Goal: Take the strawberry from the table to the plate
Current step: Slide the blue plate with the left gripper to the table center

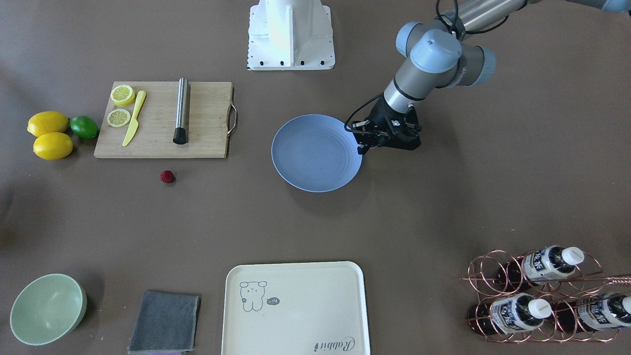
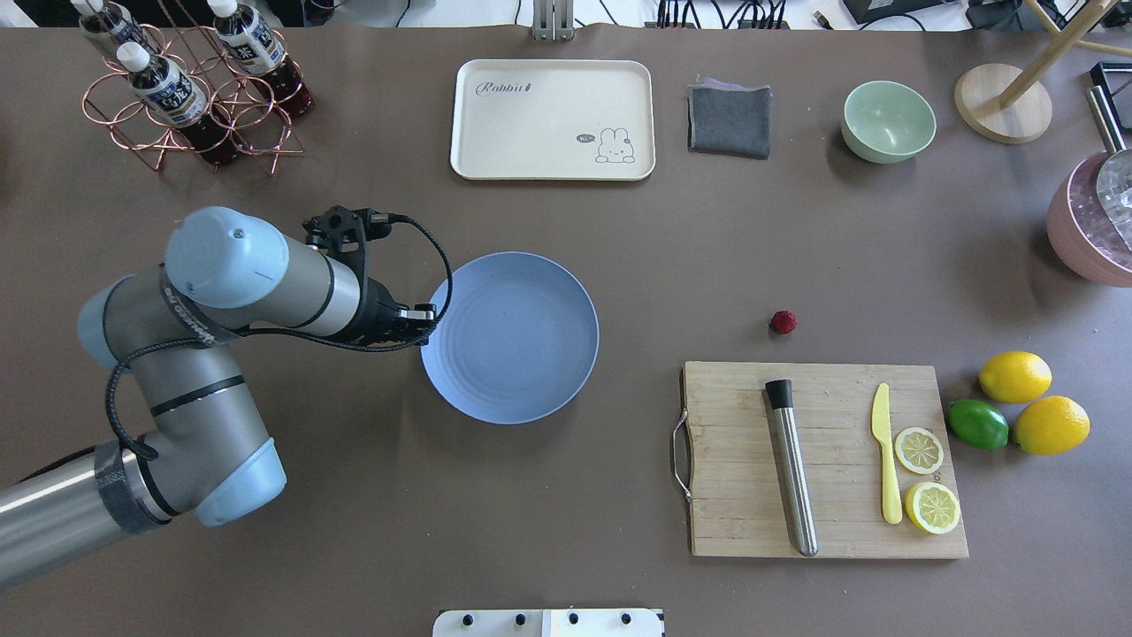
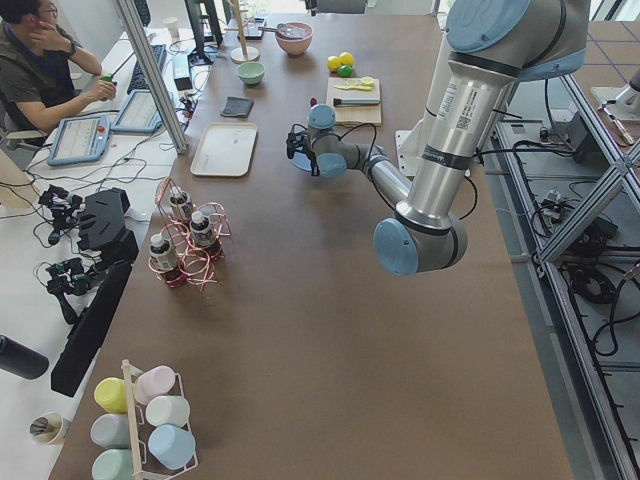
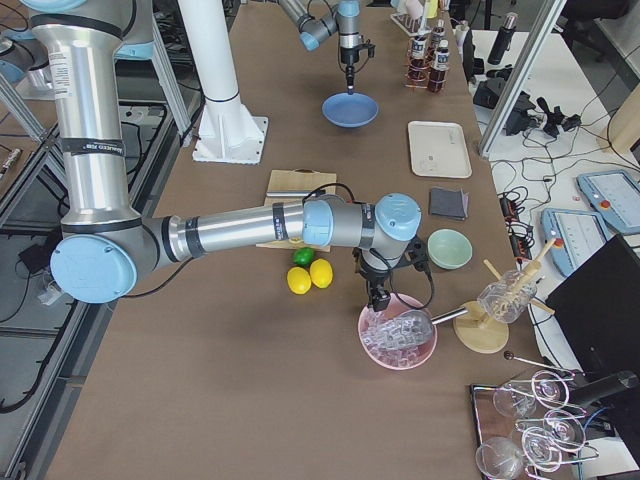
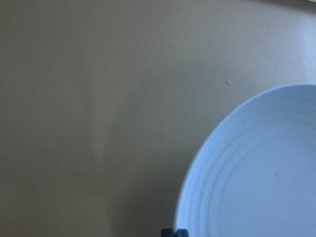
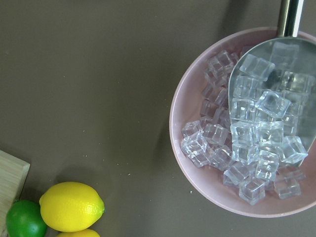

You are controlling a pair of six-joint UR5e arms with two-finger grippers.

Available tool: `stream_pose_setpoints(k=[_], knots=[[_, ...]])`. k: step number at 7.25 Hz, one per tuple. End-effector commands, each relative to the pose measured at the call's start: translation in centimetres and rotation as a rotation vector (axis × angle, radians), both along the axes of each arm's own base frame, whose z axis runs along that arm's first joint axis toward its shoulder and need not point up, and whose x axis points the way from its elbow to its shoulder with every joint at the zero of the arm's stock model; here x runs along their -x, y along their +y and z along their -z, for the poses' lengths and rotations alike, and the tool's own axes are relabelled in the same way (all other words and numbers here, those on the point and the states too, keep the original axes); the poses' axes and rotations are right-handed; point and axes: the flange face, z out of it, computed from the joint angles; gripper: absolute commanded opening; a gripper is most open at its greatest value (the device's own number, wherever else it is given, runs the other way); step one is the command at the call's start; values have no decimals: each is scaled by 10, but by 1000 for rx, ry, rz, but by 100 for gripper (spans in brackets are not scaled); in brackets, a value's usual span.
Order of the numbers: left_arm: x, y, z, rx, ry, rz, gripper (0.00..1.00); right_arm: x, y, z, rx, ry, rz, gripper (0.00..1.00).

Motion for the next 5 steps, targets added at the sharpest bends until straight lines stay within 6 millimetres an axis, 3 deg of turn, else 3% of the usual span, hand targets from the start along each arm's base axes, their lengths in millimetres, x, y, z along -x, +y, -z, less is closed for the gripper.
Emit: stream_pose_setpoints(k=[1, 4, 5], knots=[[-32, 29, 9, 3, -5, -14, 0, 17, -6, 8, -9, -2, 24, 100], [-48, 38, 18, -4, -2, 12, 0, 29, -12, 16, -15, -3, 35, 100], [-54, 44, 21, -9, -1, 7, 41, 35, -13, 17, -30, -7, 45, 100]])
